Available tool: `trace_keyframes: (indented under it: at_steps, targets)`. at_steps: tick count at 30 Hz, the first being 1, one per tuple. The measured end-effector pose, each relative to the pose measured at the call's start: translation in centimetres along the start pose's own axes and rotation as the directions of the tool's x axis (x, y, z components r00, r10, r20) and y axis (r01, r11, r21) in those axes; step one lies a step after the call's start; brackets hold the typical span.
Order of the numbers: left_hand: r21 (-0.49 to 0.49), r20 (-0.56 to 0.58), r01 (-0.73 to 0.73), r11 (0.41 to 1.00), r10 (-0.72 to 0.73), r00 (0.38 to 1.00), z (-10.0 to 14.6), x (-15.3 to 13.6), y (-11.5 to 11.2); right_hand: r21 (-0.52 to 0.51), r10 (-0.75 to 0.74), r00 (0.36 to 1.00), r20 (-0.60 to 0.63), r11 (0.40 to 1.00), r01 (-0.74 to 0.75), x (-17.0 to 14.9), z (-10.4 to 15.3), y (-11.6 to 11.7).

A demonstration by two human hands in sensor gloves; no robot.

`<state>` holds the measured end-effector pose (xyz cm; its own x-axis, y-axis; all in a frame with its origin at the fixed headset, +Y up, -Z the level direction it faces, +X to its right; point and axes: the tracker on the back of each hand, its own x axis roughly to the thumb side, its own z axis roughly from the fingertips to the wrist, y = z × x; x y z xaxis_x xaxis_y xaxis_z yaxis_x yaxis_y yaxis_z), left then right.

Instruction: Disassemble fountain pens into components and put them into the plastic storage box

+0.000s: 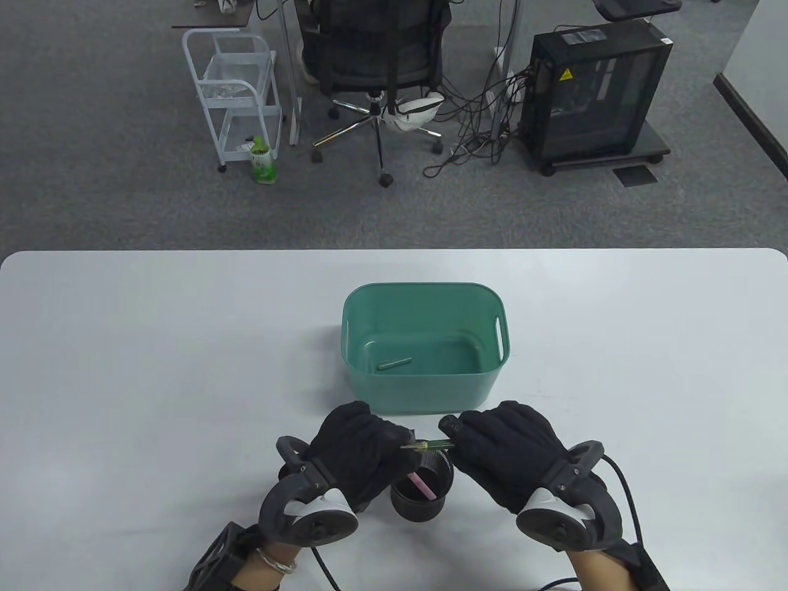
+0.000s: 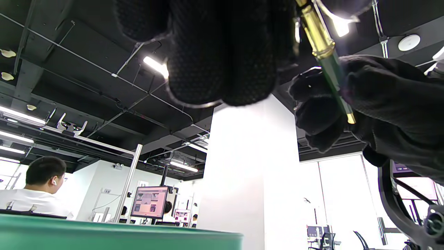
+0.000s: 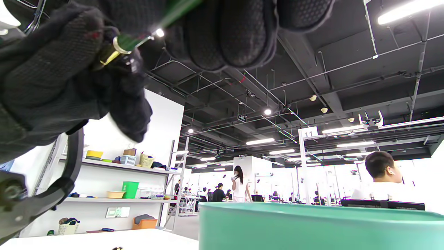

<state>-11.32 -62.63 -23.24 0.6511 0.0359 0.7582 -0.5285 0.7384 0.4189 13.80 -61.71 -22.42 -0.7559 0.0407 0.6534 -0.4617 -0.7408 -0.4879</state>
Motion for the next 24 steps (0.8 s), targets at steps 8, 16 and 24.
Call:
trace_keyframes:
  at_steps: [8,16,24]
  targets:
    - [-0.029,0.017,0.028,0.999,-0.027,0.999,-0.01,0.32,-0.10,-0.007,0.006,1.000,-0.009,1.000,-0.006,-0.15,0.02,-0.12]
    - [-0.021,0.024,0.037,0.999,-0.037,0.999,-0.07,0.50,-0.12,-0.007,0.006,1.000,-0.008,1.000,-0.006,-0.24,0.04,-0.13]
    - [-0.017,0.018,0.029,0.999,-0.029,0.999,-0.06,0.46,-0.12,-0.003,0.005,1.000,-0.005,1.000,-0.005,-0.20,0.04,-0.10]
